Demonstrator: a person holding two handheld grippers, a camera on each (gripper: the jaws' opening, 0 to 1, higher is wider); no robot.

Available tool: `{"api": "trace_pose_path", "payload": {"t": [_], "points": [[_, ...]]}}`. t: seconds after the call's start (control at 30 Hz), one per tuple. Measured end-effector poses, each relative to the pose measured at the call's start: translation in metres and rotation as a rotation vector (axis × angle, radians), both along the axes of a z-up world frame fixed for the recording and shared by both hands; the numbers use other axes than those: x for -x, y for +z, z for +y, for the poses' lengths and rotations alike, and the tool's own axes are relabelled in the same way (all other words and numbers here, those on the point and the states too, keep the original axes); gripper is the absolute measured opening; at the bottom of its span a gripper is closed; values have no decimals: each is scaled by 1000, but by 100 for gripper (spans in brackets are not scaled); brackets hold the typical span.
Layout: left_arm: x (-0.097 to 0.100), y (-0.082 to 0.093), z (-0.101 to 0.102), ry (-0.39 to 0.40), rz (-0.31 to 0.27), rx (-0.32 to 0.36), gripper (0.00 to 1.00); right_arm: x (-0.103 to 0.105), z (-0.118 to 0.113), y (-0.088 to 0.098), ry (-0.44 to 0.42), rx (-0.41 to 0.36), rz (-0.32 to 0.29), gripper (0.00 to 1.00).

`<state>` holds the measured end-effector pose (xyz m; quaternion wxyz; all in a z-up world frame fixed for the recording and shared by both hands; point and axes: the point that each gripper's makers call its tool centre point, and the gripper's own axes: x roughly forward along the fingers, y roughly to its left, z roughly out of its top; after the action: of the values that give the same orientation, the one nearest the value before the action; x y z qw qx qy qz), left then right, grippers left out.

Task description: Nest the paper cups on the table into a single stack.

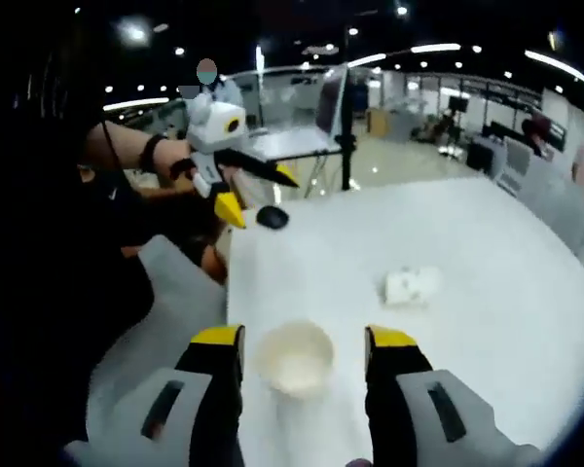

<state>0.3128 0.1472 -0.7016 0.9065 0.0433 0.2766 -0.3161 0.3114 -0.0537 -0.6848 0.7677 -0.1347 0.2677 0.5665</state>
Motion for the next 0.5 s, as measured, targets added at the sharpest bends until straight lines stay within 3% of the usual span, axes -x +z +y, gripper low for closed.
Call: {"api": "trace_pose_path", "payload": {"t": [0.17,0.23,0.5], "points": [[1,0,1,-1,1,-2,87,-16,-21,8,-118,-42,12,55],[1,-1,1,2,1,0,88,-24,-28,13,-189,-92,45,56],[3,-3,1,5,6,2,88,-54,-62,21,-377,-157,56,78]]}}
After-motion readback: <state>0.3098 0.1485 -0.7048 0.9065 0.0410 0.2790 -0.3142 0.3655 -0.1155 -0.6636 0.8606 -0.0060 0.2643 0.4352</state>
